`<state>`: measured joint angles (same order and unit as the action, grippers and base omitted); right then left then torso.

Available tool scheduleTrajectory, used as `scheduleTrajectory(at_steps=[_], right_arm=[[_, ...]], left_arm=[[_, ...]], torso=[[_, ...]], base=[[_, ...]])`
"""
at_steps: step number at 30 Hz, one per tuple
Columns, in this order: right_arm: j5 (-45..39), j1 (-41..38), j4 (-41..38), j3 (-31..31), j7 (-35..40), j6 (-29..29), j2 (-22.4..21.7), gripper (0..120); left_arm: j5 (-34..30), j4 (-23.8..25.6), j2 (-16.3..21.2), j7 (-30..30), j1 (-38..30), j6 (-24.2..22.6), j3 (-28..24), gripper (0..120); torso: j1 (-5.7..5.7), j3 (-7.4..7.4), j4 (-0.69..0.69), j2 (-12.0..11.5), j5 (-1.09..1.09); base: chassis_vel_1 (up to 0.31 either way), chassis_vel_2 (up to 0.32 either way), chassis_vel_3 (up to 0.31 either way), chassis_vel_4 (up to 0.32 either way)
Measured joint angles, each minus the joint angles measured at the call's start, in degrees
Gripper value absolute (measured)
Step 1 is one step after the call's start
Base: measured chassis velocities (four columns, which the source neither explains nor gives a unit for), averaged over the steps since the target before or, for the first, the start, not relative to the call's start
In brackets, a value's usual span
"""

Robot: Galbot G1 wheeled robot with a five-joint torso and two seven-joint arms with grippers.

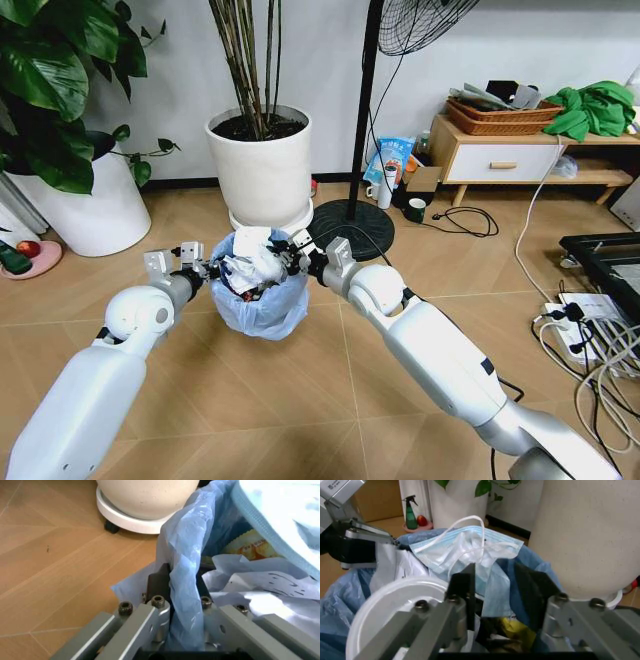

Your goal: Pick up the trash bin and place the garbage on the floor into it.

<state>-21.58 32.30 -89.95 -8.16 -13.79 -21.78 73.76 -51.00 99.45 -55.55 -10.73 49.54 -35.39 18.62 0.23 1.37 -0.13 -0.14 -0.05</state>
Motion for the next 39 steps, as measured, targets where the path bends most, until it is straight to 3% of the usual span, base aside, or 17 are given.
scheduleTrajectory(at_steps=[2,4,16,29,39], right_arm=[[-0.2,-0.1,0.0,0.1,0.2,0.0,0.0,45],[-0.3,-0.1,-0.1,0.3,0.4,0.0,0.0,48],[-6.5,0.4,-5.3,4.5,6.2,-0.4,-1.2,95],[-6.9,7.9,-11.4,12.6,17.1,0.1,-1.0,100],[-5.8,17.2,-16.8,20.1,17.7,-0.7,-2.9,100]], left_arm=[[0.0,-0.1,-0.1,0.0,-0.1,0.0,0.0,0],[0.0,-0.1,-0.1,0.0,-0.1,0.0,0.1,0],[0.7,0.2,-0.3,-0.1,0.8,0.0,1.7,0],[2.4,4.9,0.9,0.1,7.1,0.1,8.3,0],[4.0,6.5,1.1,0.3,8.9,0.2,10.3,0]], torso=[[0.0,0.0,0.0,0.0,0.0],[0.0,0.0,0.0,0.0,0.0],[0.0,0.0,0.0,0.0,0.0],[0.0,0.0,0.0,0.0,0.0],[0.0,-0.01,-0.01,0.0,0.01]], base=[[0.0,0.0,0.0,0.0],[0.0,0.0,0.0,0.0],[0.0,0.0,0.0,0.0],[0.0,0.0,0.0,0.0],[0.0,0.0,0.0,0.0]])
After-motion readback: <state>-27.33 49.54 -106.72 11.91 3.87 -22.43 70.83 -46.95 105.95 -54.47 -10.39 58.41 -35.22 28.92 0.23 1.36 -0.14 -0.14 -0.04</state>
